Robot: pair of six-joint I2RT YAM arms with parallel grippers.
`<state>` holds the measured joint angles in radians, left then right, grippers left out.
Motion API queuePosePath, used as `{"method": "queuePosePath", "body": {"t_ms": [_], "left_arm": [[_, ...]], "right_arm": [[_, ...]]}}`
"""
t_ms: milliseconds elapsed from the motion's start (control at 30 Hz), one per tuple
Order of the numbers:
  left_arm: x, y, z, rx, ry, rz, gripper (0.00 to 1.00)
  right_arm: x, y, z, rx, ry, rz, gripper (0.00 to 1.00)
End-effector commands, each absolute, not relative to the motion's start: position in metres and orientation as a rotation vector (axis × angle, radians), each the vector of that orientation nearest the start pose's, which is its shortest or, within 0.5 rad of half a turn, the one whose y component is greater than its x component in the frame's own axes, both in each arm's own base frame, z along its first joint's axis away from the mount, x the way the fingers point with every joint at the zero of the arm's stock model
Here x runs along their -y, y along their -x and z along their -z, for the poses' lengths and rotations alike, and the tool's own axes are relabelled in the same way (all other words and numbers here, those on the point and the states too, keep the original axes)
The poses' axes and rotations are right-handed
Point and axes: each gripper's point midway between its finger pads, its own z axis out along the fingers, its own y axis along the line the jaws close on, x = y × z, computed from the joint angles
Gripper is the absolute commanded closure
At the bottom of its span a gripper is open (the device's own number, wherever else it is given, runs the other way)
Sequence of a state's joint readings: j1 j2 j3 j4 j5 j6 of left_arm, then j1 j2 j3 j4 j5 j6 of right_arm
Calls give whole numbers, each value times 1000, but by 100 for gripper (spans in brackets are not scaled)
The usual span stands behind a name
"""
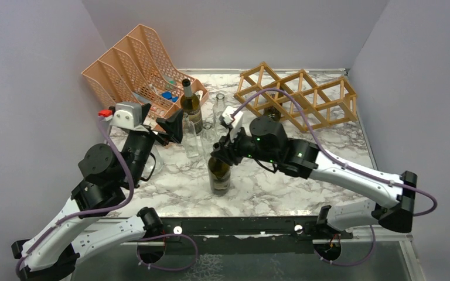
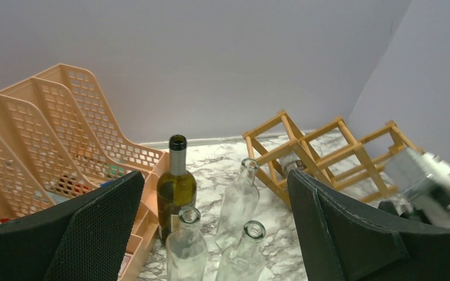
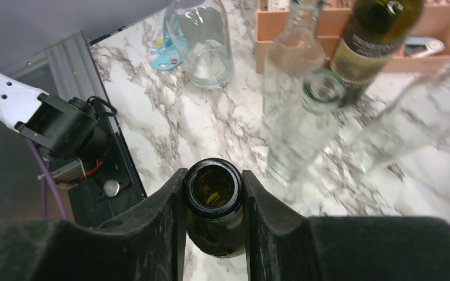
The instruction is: Put the wine bottle on the wine rack
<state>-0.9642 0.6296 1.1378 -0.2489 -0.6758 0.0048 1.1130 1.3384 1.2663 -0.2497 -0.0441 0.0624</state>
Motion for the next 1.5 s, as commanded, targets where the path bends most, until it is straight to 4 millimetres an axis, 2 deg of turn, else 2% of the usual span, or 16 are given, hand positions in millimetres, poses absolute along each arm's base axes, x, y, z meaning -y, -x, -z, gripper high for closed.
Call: {"method": "queuePosePath", "body": {"t_ms": [0, 100, 267, 467, 567, 667, 767, 1067, 1467], "left_arm": [[143, -206, -444, -1352, -207, 464, 1], [172, -206, -423, -1355, -331, 503, 1], [220, -203, -384, -1349, -517, 599, 1], [270, -182, -340, -1247, -747, 762, 1], [287, -179, -317, -1272, -770, 842, 1], [307, -172, -292, -1311, -864, 914, 1], [321, -164, -269, -1320, -946, 973, 1], [350, -153, -226, -1338, -1053, 1103, 1], [378, -157, -212, -1283, -1106, 1162, 2]], "right_arm": [[-348, -191, -338, -1665, 795, -756, 99], [-318, -197, -340, -1702, 703, -670, 99], [-286, -199, -351, -1712, 590, -610, 99], [-258, -202, -365, -1715, 472, -570, 99], [-250, -201, -369, -1718, 433, -565, 99], [-246, -198, -373, -1717, 431, -579, 99], [-245, -192, -380, -1708, 446, -613, 99], [-237, -176, -402, -1671, 457, -705, 99], [-235, -166, -414, -1632, 459, -782, 99]]}}
